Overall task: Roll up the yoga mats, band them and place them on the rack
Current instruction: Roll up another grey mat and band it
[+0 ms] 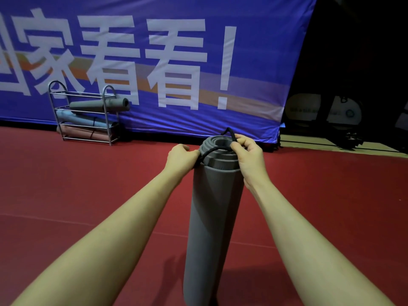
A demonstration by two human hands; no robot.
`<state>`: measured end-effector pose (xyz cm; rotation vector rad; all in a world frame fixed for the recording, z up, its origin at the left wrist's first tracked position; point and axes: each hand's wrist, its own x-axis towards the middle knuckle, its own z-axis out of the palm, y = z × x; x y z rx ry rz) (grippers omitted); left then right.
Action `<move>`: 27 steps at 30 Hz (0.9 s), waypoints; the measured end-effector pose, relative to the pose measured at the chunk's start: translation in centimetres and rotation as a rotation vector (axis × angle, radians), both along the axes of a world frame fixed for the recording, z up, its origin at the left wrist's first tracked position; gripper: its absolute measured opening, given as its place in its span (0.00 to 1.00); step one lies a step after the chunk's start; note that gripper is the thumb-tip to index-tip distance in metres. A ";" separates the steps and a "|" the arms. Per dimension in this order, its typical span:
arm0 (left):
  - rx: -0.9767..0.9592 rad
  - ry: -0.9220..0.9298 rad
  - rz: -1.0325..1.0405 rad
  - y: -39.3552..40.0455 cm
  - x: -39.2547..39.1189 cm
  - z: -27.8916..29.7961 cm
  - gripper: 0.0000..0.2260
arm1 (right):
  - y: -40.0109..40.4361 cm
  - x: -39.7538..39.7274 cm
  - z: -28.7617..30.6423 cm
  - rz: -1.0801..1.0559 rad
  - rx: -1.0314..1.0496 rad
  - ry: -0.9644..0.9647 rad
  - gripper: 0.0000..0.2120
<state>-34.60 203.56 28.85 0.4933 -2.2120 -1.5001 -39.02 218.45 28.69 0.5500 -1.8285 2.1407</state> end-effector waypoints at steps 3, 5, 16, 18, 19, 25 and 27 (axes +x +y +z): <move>0.093 -0.091 -0.031 0.4 0.4 0.2 0.10 | 0.1 0.4 -0.2 -0.035 0.017 0.033 0.11; 0.140 -0.056 -0.038 0.3 0.1 -0.3 0.09 | 0.1 0.8 -0.2 -0.156 0.089 0.073 0.11; 0.065 0.235 0.004 1.4 1.5 -0.6 0.08 | 0.2 2.5 -0.5 -0.285 0.148 0.158 0.06; 0.029 0.273 -0.038 2.1 1.8 -0.7 0.08 | 0.6 2.5 -0.8 -0.240 0.090 0.114 0.06; -0.008 0.287 -0.047 2.3 1.8 -0.9 0.08 | 0.9 2.5 -0.9 -0.218 0.045 0.088 0.07; -0.119 0.257 0.008 2.2 2.2 -2.4 0.06 | 2.6 2.6 -2.0 -0.220 -0.067 -0.003 0.13; -0.121 0.249 -0.007 2.3 2.6 -2.9 0.07 | 2.8 2.8 -2.5 -0.251 -0.049 0.004 0.13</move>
